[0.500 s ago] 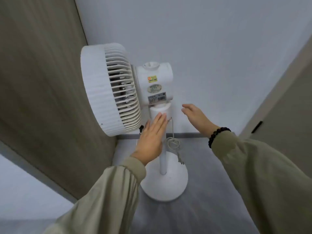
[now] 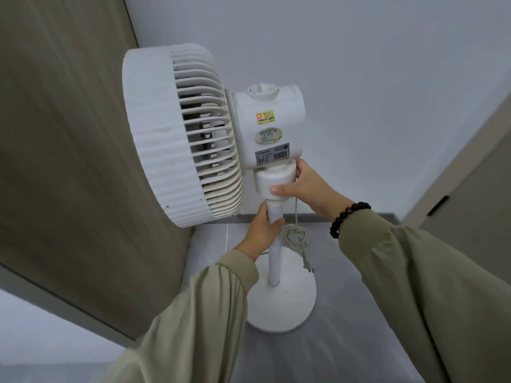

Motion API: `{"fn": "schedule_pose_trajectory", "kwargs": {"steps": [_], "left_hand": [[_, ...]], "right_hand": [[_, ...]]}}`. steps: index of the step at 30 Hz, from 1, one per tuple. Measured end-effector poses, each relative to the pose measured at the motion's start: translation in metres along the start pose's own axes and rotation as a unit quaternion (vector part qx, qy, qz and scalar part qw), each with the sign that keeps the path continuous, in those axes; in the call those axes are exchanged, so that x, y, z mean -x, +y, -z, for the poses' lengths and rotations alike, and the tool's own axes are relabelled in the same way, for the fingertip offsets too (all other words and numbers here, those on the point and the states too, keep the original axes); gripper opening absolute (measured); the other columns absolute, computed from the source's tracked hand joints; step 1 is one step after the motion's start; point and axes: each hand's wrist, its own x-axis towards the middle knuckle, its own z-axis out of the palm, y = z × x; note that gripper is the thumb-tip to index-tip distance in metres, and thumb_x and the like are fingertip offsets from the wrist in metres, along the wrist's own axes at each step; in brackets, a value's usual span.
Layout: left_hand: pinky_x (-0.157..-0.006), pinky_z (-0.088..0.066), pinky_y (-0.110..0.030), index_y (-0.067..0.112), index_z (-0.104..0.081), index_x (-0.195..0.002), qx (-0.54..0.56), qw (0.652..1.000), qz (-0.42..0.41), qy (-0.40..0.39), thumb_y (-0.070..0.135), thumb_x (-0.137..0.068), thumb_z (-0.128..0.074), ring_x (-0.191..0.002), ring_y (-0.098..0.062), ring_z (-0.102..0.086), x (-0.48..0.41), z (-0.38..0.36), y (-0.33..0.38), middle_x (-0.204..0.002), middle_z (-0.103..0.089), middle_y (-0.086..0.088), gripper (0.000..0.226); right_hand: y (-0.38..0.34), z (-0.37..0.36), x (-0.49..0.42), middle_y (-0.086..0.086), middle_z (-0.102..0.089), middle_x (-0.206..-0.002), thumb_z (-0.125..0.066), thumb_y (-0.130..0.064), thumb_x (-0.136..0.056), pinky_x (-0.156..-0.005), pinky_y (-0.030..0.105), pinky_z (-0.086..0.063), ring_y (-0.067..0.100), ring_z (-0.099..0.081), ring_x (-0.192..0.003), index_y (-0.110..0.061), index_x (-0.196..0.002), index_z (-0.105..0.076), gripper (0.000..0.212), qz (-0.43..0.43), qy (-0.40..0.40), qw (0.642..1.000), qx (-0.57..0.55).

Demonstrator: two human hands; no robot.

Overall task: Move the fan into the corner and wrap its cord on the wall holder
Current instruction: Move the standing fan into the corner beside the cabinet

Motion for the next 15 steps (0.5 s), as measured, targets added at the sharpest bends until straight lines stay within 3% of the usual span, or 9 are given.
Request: {"fn": "schedule_pose_trajectory", "kwargs": {"steps": [7,15], "left_hand": [[-0.102,-0.042,-0.044,0.017,-0.039,-0.131,-0.048,0.998,0.022,-0.026,0.014,-0.09,-0.056,-0.114,-0.028,-0.052,-0.021,0.002,-0.015,-0.123,-0.054,-0.01,0.045],[-0.086,-0.049,-0.033,0.019,-0.05,-0.107,-0.011,1.0,-0.004,0.01,0.005,-0.087,-0.059,-0.096,-0.023,-0.056,-0.019,0.0,-0.015,-0.099,-0.058,-0.006,0.026]], "right_hand": [[0.0,0.005,-0.014,0.001,-0.059,-0.123,-0.088,-0.032,-0.039,-0.094,0.04,-0.052,0.018,-0.058,-0.112,-0.015,-0.127,-0.044,0.099,-0.009,0.001,0.999,0.053],[-0.008,0.0,-0.013,0.001,-0.064,-0.116,-0.086,-0.022,-0.043,-0.091,0.039,-0.054,0.018,-0.061,-0.107,-0.014,-0.12,-0.054,0.084,0.001,0.013,0.998,0.054]]}}
